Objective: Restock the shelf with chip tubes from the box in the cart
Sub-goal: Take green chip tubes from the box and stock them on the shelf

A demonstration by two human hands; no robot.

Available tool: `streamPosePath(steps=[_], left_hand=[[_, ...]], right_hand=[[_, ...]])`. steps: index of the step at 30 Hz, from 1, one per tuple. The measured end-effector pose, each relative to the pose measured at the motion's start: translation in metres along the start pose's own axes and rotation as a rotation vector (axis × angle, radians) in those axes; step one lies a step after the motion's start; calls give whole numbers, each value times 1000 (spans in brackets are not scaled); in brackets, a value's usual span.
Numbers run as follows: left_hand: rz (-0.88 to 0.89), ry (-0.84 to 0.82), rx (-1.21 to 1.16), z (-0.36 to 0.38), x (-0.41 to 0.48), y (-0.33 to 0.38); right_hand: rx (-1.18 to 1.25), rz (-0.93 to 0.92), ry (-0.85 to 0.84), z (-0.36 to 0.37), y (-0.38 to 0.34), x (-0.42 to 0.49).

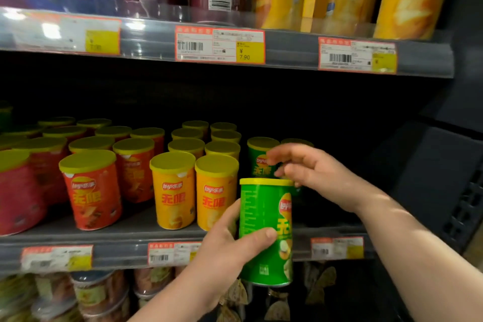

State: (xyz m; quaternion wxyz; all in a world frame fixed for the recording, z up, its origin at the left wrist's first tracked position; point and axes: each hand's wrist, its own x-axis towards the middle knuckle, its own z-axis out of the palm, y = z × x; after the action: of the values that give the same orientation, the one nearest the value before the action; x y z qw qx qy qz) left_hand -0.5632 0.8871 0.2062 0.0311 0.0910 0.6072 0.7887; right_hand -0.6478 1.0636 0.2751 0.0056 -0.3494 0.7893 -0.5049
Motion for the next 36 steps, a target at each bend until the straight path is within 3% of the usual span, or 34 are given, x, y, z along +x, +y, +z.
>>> streamPosePath(steps=[2, 4, 8, 13, 18, 23, 36], left_hand=[[21, -25, 24, 7, 6, 3], [50, -57, 40, 12, 10, 5], [134, -24, 176, 10, 12, 2], [408, 295, 722, -28, 11, -17], [588, 355, 1134, -63, 10, -27], [579, 309, 1218, -80, 8, -38], [601, 316, 1216, -83, 8, -44]], right_hand=[[-32, 87, -205, -3, -10, -6], [-124, 128, -269, -5, -13, -10], [-186, 145, -175, -10, -13, -8], [-467, 169, 34, -4, 1, 8], [-647, 211, 117, 13, 13, 22], [-964, 196, 14, 15, 10, 32], [-1029, 298, -106, 1, 15, 70]])
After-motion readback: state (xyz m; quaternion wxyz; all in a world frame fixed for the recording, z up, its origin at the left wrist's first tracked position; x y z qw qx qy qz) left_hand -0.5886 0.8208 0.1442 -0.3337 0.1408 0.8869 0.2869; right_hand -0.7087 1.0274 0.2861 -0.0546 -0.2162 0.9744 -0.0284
